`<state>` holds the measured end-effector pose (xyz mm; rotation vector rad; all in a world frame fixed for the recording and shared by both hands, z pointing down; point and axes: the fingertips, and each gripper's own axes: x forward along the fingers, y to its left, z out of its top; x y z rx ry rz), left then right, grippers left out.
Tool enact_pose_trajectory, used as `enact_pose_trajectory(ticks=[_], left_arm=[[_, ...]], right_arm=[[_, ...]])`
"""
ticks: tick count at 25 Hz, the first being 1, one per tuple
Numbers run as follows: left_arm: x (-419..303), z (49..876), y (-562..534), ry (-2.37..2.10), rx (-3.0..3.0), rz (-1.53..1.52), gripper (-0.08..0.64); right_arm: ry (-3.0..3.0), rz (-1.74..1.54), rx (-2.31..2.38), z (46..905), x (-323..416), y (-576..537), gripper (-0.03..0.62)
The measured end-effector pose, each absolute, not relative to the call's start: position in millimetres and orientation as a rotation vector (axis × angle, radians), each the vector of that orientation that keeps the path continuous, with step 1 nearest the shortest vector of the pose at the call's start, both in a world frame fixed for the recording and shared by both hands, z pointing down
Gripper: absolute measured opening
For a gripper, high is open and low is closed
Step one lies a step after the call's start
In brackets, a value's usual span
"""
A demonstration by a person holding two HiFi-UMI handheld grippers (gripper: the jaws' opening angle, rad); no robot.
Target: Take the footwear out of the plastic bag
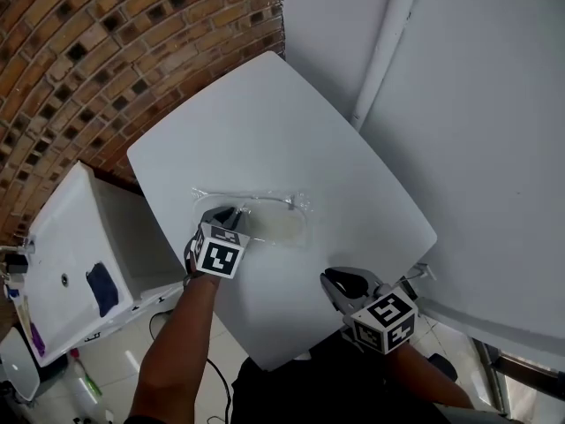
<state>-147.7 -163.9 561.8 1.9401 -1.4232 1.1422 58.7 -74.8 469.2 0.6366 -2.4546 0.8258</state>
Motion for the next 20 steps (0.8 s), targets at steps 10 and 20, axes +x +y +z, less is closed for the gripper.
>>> enact_pose_trajectory(ticks=[10, 20], left_arm=[[-137.0, 566.2, -164.5, -1.366, 1.963, 1.039, 0.345], [-118.7, 573.0, -136.6, -1.217, 1.890, 1.019, 0.299]], right_arm=[[-2.444, 0.863, 0.619, 486.0, 62.1, -82.6, 0.040], [-2.429, 0.879, 0.660, 488.6, 70.3, -80.4, 0.040]])
